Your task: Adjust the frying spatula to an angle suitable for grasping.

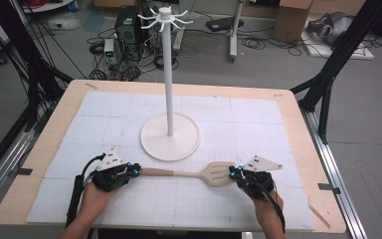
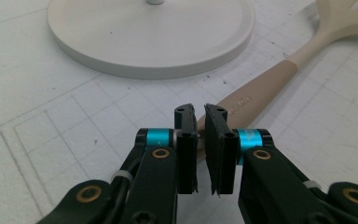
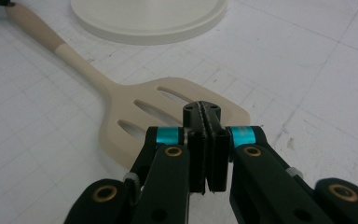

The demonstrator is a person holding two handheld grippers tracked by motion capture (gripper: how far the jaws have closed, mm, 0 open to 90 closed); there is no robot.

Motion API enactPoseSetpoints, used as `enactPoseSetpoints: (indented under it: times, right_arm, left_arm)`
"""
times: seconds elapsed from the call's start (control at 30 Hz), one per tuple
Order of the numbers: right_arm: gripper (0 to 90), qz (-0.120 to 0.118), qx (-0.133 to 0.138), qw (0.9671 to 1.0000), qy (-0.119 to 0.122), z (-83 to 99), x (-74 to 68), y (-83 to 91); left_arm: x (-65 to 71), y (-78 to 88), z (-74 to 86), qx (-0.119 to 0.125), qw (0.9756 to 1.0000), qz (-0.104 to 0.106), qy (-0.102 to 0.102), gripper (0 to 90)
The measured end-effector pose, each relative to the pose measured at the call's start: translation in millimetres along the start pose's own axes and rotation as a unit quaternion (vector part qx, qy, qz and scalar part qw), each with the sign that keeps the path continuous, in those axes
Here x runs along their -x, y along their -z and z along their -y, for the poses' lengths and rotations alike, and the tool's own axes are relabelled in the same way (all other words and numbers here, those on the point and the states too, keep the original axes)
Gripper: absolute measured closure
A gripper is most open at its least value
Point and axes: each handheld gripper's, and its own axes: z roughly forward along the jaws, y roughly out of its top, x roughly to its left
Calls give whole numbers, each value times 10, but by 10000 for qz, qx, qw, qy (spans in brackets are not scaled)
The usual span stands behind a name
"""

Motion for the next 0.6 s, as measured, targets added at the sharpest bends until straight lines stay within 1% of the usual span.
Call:
enactPoseSetpoints:
  times: [0.03,0.27,0.37,0.43,0.6]
  right_arm:
    - [890,-4,-5,10000,-5,3,-13,7]
    - [889,-105,-29,9999,-37,23,-68,34]
    - [889,-135,-31,9999,-21,25,-81,35]
    - [889,-149,-29,9999,-49,25,-87,37]
    - [889,-220,-16,9997,-73,25,-105,38]
  left_arm:
    - [-6,-12,-14,-31,10000,-32,-21,832]
    - [-40,-93,-72,-58,9998,-154,95,838]
    - [-51,-114,-80,-36,9997,-177,139,839]
    - [-54,-127,-80,7,9996,-201,211,840]
    - [-59,-151,-81,53,9994,-229,263,844]
